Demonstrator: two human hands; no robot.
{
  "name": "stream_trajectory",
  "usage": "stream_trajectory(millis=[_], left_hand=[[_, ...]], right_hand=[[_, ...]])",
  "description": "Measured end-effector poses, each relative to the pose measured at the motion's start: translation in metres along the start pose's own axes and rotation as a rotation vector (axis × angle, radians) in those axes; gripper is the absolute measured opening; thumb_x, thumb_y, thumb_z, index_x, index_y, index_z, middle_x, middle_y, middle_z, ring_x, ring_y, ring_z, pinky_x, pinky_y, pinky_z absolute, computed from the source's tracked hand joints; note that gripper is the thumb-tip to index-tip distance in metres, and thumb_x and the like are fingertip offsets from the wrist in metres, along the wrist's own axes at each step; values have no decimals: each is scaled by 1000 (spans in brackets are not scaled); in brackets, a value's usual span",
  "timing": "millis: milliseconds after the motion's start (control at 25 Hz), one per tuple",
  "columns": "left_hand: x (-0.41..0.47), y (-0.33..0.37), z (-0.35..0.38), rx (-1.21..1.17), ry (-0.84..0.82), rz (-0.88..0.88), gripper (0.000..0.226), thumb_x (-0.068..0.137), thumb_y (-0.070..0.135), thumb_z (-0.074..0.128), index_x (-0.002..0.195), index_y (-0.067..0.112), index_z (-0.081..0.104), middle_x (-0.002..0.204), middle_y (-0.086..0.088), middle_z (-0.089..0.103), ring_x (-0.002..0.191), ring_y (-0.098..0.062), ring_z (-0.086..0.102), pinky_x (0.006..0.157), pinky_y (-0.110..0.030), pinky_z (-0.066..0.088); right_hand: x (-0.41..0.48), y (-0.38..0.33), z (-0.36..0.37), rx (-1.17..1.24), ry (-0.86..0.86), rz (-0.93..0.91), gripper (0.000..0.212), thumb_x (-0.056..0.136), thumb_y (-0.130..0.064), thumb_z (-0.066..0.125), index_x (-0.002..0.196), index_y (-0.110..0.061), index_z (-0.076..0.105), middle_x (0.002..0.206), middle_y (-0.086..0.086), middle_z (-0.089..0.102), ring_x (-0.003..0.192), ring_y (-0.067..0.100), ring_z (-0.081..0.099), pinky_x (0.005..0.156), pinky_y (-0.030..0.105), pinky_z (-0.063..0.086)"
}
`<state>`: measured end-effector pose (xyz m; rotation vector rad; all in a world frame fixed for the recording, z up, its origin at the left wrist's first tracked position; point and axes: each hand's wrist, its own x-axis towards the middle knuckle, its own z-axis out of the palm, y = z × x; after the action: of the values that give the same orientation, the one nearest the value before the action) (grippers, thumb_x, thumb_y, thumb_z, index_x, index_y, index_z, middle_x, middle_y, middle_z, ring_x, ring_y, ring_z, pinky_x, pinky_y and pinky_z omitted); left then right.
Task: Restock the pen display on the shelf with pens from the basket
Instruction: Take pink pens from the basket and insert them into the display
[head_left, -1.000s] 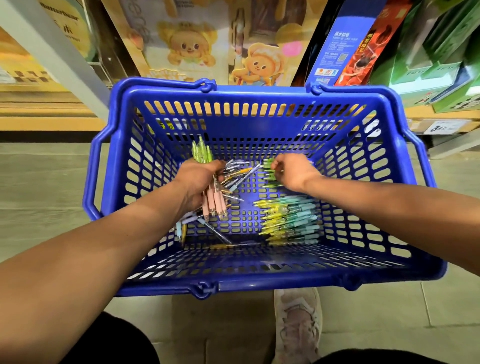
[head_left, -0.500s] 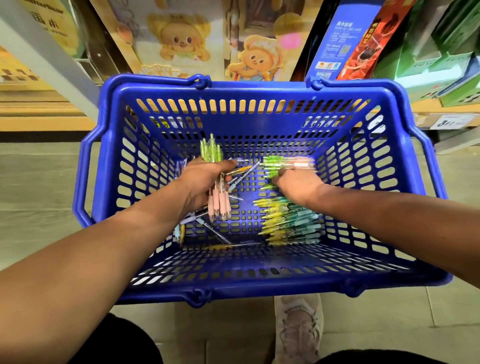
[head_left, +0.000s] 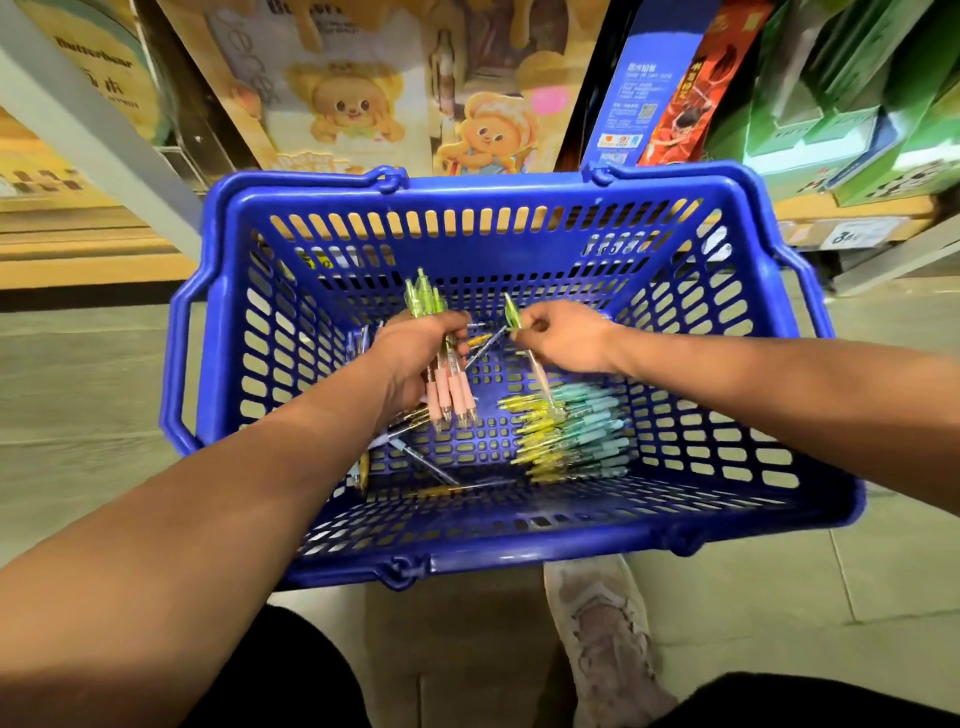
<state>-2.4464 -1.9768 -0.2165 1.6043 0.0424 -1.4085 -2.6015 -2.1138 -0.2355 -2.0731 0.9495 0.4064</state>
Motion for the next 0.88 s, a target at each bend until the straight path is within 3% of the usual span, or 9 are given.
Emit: stream_trajectory(millis=[80,160,320,400,480,560,760,880], left_hand=[[1,2,3,11,6,-5,46,93,14,70,133,-2,54,69,-3,65,58,-17,60,63,-33,53],[0,2,8,12,15,-10,32,94,15,69,121,1,60,65,-3,64,56,-17,58,61,-31,51],[2,-2,13,41,8,-12,10,94,16,68,92,8,63,69,-6,61,51,-14,57,50,-25,50],[2,-2,10,34,6,-33,16,93,18,71,101,6,64,79,-8,64,51,-13,62,46,-24,50],[6,0,4,-14,35,-20,51,89,17,76,132,1,55,104,-16,70,70,-18,73,54,-30,57],[8,3,-2,-90,62,24,72,87,15,78,148,4,41,118,-19,69,79,-21,74,65,-37,59],[-26,3,-11,-180,147,18,53,93,15,73,137,0,46,108,-14,69,66,-15,69,62,-35,59],[-71,10,-6,-280,109,-27,33,95,11,70,124,-1,59,96,-10,69,67,-15,69,68,-36,58]], right_hand=[[-7,1,0,366,-49,78,5,100,-20,61,99,-15,62,89,2,74,79,11,70,73,32,60],[-13,5,1,623,-71,122,7,98,-4,61,104,-9,60,97,10,76,92,20,75,85,36,62],[-7,8,10,720,-74,108,10,98,-10,61,107,-11,65,96,3,79,94,17,76,82,32,62],[0,5,14,769,-65,109,8,98,-19,65,103,-18,71,91,-5,78,91,12,74,78,28,61],[9,1,13,782,-39,118,10,98,-23,66,101,-20,74,89,-8,77,92,10,71,75,25,59],[18,-4,10,802,-47,96,11,96,-18,67,105,-16,74,97,1,78,95,16,73,79,28,60],[5,-30,2,910,-62,125,21,81,-16,79,99,-10,71,89,8,78,79,17,75,74,27,62],[-32,-49,-9,953,-61,164,8,90,-14,73,97,-10,70,82,3,77,74,13,74,71,24,61]])
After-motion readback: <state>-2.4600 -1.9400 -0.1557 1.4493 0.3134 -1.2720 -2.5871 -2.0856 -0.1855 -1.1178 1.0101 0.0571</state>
